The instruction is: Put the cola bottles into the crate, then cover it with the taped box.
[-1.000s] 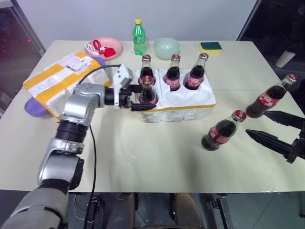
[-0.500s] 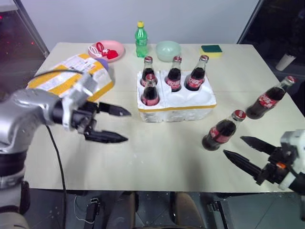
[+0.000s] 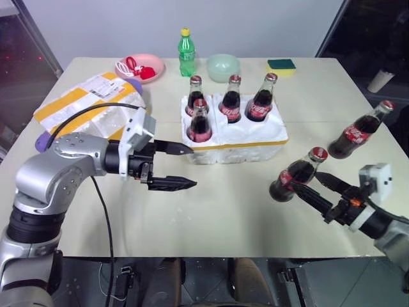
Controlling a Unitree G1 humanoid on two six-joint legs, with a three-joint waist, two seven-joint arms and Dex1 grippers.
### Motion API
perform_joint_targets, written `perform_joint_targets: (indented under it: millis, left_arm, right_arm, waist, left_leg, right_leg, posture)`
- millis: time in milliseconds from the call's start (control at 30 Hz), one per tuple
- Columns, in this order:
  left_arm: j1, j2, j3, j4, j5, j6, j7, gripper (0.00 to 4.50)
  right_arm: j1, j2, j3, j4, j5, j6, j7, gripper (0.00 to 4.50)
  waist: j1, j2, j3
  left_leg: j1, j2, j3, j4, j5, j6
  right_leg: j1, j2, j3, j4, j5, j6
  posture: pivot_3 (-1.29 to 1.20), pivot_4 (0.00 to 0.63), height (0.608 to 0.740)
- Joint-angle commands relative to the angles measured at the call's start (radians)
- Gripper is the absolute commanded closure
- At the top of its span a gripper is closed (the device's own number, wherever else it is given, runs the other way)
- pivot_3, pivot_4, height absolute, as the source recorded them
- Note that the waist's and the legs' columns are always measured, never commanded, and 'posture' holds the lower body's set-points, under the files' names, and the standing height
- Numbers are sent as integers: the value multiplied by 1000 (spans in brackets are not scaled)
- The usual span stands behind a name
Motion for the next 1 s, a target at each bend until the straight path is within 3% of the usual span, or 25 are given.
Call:
perform_joint_targets:
  millis: [33,233,400,567,667,767,1000]
  left_arm:
    - [-20,-7,-8,-11,-10,-17,5,50]
    - [-34,-20,-30,-3,0,-35,10,50]
    - [-40,-23,-27,0,-7,-36,16,0]
    - [-41,-22,-14,5,-15,-32,29,0]
    - [-42,-24,4,11,-27,-24,44,0]
    - [-48,-29,20,25,-29,-28,68,0]
    - [-42,-33,41,31,-23,-42,106,0]
  right_arm:
    - [-43,6,50,30,-33,-40,10,0]
    - [-122,18,108,108,-74,-59,-3,0]
    - [-141,9,83,85,-37,-58,6,1677]
    - [-171,-60,-36,1,170,-2,31,1699]
    - [-278,-140,-82,7,341,32,20,1699]
    - [-507,-193,5,96,357,49,-38,1699]
    - [-933,-105,344,385,55,15,-54,1699]
  waist:
    - [0,0,0]
    - [1,0,0]
    - [0,0,0]
    - [0,3,2]
    - [-6,4,2]
    - [-9,4,3]
    - [-2,4,3]
  left_leg:
    - [0,0,0,0,0,0]
    - [0,0,0,0,0,0]
    - [0,0,0,0,0,0]
    - [0,0,0,-1,0,0]
    - [0,0,1,0,0,0]
    - [0,1,1,1,0,0]
    - [-2,3,1,-1,0,0]
  right_leg:
    - [0,0,0,0,0,0]
    - [0,0,0,0,0,0]
    - [0,0,0,0,0,0]
    - [-1,0,0,1,0,0]
    - [-1,0,0,1,0,0]
    - [-1,1,1,1,0,0]
    - [-3,3,0,1,0,0]
  posture:
    - [0,150,739]
    - [0,150,739]
    - [0,150,739]
    - [0,150,739]
    - [0,150,739]
    - [0,150,739]
    - [0,150,739]
